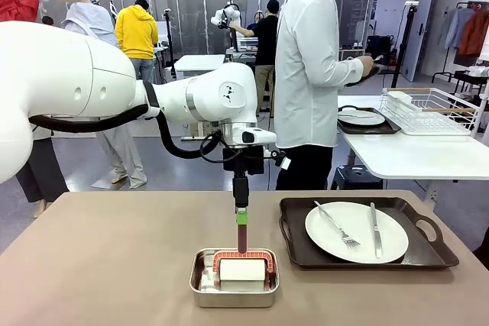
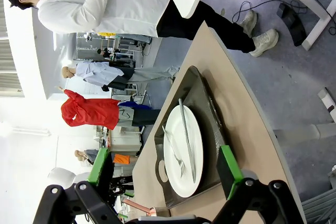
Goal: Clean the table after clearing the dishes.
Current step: When the left (or right) Handle tray is removed, use the left hand (or right hand) to clean the left (or right) side of the table with the Lint Roller.
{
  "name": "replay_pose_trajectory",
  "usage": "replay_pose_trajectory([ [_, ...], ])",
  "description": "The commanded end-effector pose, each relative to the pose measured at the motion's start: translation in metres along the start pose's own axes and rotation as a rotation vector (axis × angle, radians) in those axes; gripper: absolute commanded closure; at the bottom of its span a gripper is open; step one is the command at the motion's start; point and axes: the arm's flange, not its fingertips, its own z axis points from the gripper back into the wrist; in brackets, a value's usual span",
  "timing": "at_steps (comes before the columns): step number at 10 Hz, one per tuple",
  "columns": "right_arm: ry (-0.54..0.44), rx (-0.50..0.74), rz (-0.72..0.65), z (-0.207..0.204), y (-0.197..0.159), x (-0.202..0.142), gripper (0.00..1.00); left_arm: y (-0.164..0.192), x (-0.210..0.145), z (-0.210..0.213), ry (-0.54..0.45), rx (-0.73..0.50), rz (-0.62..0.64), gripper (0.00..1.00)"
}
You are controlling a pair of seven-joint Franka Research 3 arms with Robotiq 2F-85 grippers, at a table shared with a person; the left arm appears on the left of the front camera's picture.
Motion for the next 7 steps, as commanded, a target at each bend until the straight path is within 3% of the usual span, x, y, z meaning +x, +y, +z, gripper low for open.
replay_pose_trajectory([
  [1, -0.009, 0.016, -0.014, 0.001, 0.002, 0.0, 0.0, -0.01, -0.002, -0.011, -0.009, -0.061, -0.018, 0.0],
  [4, -0.009, 0.016, -0.014, 0.001, 0.002, 0.0, 0.0, -0.007, -0.007, -0.022, -0.017, -0.08, 0.016, 0.0],
  [5, -0.009, 0.016, -0.014, 0.001, 0.002, 0.0, 0.0, -0.008, -0.007, -0.023, -0.002, -0.079, 0.031, 0.16],
  [6, -0.009, 0.016, -0.014, 0.001, 0.002, 0.0, 0.0, -0.009, -0.007, -0.024, 0.011, -0.078, 0.025, 0.53],
  [7, -0.009, 0.016, -0.014, 0.001, 0.002, 0.0, 0.0, -0.01, -0.006, -0.025, 0.011, -0.086, 0.021, 0.73],
])
